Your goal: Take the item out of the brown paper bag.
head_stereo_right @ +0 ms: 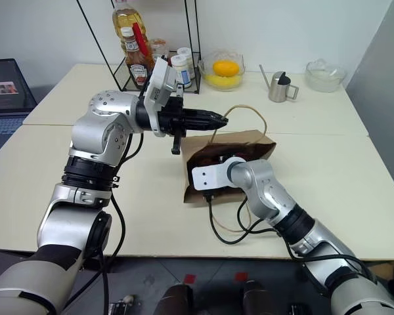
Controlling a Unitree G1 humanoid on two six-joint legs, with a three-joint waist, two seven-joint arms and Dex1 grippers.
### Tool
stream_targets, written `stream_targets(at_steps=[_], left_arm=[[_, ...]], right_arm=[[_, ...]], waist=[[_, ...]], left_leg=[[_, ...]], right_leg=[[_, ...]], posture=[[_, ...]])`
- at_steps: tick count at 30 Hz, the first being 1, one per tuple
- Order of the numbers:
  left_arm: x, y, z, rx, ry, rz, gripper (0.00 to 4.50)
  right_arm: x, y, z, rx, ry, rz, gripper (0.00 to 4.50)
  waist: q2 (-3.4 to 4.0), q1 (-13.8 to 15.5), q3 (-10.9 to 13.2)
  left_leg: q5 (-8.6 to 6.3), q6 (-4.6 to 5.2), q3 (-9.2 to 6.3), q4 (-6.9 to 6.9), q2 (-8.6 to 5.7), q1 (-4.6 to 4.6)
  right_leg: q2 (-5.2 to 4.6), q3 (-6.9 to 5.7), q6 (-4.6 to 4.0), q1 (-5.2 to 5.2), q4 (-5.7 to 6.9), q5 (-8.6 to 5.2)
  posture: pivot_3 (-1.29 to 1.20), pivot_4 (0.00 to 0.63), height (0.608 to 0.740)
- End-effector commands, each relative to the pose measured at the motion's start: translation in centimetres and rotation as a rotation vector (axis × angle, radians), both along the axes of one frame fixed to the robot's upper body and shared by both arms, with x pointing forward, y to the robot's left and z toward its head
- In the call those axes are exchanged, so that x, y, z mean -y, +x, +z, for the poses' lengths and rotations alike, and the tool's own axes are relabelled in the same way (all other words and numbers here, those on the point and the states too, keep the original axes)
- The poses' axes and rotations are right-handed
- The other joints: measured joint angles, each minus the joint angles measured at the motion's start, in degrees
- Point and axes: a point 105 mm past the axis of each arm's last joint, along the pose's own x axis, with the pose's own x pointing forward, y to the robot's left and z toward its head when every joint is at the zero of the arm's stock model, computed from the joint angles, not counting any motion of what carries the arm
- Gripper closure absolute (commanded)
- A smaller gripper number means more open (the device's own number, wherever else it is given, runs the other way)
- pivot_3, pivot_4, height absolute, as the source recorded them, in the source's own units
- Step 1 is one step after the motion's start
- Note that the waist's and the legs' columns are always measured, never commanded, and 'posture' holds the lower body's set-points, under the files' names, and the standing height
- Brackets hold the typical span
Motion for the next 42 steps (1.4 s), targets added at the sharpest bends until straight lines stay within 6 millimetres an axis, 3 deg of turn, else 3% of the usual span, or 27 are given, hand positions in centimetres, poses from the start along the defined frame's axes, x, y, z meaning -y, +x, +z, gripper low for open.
stream_targets(at_steps=[1, 21, 28, 34, 37, 42], left_arm=[[-0.1, -0.3, 1.4, 0.065, -0.010, -0.005, 4.50], [-0.5, 0.1, 0.8, 0.082, 0.013, 0.006, 4.50], [-0.4, 0.3, 0.7, 0.083, 0.015, 0.003, 4.50], [-0.4, 0.3, 0.7, 0.082, 0.017, 0.001, 4.50], [-0.3, 0.3, 0.8, 0.082, 0.016, 0.001, 4.50], [-0.3, 0.3, 0.8, 0.081, 0.015, 0.002, 4.50]], right_arm=[[0.4, -0.2, 1.5, 0.057, 0.047, 0.008, 2.17], [2.5, -4.9, 6.1, 0.108, 0.219, 0.103, 2.18], [3.2, -5.7, 6.0, 0.101, 0.271, 0.100, 4.49], [2.8, -5.3, 5.8, 0.089, 0.303, 0.086, 4.49], [2.4, -4.9, 5.3, 0.062, 0.299, 0.067, 3.60], [1.3, -4.3, 4.5, 0.034, 0.253, 0.046, 1.76]], waist=[[0.00, 0.01, 0.00], [0.02, -0.21, 0.02], [0.02, -0.20, 0.02], [0.02, -0.28, 0.02], [0.02, -0.27, 0.02], [0.02, -0.35, 0.02]], left_leg=[[0.00, 0.00, 0.00, 0.00, 0.00, 0.00], [-0.01, 0.01, -0.02, -0.07, 0.00, -0.08], [-0.02, 0.04, -0.04, -0.10, -0.01, -0.07], [-0.03, 0.06, -0.04, -0.11, 0.00, -0.07], [-0.03, 0.05, -0.04, -0.11, 0.00, -0.07], [-0.01, 0.03, -0.04, -0.11, 0.00, -0.07]], right_leg=[[0.00, 0.00, 0.00, 0.00, 0.00, 0.00], [0.00, -0.02, 0.00, -0.03, -0.09, 0.00], [0.00, -0.03, 0.00, -0.01, -0.14, 0.00], [0.01, -0.03, 0.00, -0.02, -0.14, 0.00], [0.00, -0.03, 0.00, -0.02, -0.14, 0.00], [0.00, -0.03, 0.00, -0.02, -0.14, 0.00]], posture=[[0.00, 0.150, 0.740], [0.00, 0.150, 0.740], [0.00, 0.150, 0.740], [0.00, 0.150, 0.740], [0.00, 0.150, 0.740], [0.00, 0.150, 0.740]])
